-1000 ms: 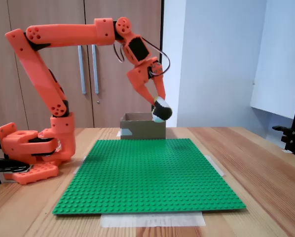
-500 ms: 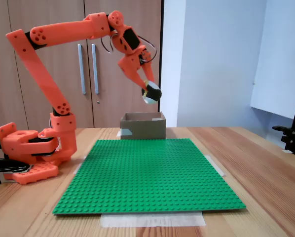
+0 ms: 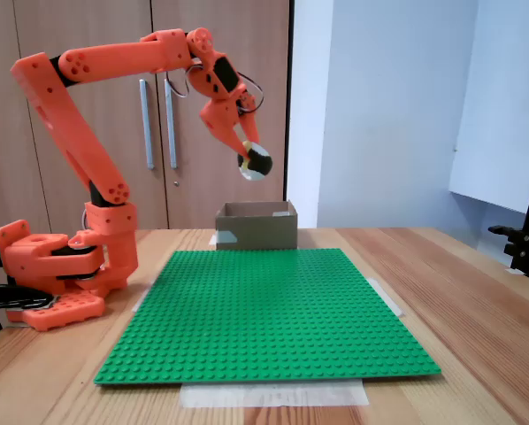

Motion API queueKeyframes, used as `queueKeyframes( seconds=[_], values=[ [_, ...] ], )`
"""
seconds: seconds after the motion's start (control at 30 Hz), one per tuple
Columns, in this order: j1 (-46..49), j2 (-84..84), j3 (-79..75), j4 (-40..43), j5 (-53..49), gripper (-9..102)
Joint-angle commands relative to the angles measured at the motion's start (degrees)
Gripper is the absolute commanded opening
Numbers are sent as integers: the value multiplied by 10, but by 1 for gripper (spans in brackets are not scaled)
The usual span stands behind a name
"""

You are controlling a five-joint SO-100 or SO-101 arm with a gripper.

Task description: Pick the ball and put it in the box.

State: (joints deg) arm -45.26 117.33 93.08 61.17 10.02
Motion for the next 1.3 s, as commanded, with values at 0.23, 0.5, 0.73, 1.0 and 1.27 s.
queueKeyframes(
  seconds=[0.23, 0.5, 0.73, 1.0, 1.27],
  values=[
    [-13, -33, -58, -7, -20, -1],
    [-22, -101, -121, 12, -20, -1],
    [-40, -175, -186, 31, -18, -1],
    [-55, -260, -275, 72, -14, -1],
    [-41, -287, -265, 70, -17, -1]
  ],
)
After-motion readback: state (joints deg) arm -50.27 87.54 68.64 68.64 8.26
